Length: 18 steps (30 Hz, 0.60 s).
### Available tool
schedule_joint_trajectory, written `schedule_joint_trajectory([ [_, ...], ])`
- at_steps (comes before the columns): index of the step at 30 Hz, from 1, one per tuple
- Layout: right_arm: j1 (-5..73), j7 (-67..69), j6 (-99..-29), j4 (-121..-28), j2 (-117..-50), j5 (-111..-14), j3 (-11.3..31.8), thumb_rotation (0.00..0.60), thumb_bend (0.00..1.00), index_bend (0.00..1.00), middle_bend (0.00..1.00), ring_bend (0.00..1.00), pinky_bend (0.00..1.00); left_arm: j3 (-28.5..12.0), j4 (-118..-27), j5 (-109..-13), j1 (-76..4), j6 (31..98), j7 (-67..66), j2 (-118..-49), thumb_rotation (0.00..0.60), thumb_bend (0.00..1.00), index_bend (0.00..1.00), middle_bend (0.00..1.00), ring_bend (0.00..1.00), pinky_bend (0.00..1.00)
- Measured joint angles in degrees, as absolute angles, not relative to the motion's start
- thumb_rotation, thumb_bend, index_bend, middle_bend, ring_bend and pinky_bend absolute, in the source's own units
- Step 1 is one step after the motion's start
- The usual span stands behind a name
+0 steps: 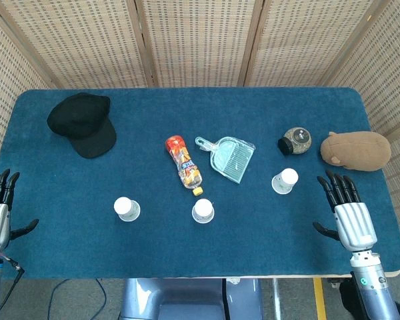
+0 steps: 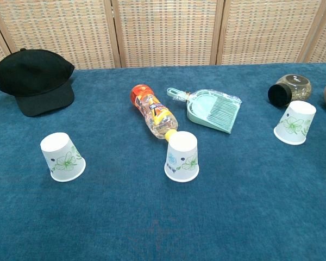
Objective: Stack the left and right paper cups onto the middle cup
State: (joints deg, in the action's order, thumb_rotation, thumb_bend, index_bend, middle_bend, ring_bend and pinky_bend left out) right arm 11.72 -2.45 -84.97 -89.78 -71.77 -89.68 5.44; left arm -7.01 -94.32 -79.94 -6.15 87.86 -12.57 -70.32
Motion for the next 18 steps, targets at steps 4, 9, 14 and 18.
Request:
schedule_joint_trajectory([
  [4, 11.79, -2.26, -85.1, -89.61, -71.98, -89.91, 5.48, 0.6, 0.04, 0.0, 0.0, 0.0, 0.0, -7.11, -94.05, -79.66, -6.25, 87.66, -12.56, -70.44, 0.6, 0.01, 0.0, 0.0, 0.0, 0.13],
  [9, 11.7, -2.05, -85.23, -89.49, -72.05, -89.86, 5.46, 0.6, 0.04, 0.0, 0.0, 0.0, 0.0, -7.1, -93.95, -79.62, -6.3, 87.5, -12.25, -70.46, 0.6, 0.01, 0.0, 0.0, 0.0, 0.13],
  [14, 11.65, -1.99, -85.5, -89.51, -71.97, -89.87, 5.62, 0.6, 0.04, 0.0, 0.0, 0.0, 0.0, -6.94, -93.96, -79.8, -6.48, 87.16, -12.18, -70.43, 0.6, 0.01, 0.0, 0.0, 0.0, 0.13],
  [18, 11.55, -1.42, -85.97, -89.28, -71.97, -90.22, 5.65, 0.6, 0.04, 0.0, 0.0, 0.0, 0.0, -6.74, -94.03, -79.94, -6.57, 86.88, -12.26, -70.4, 0.6, 0.01, 0.0, 0.0, 0.0, 0.13],
])
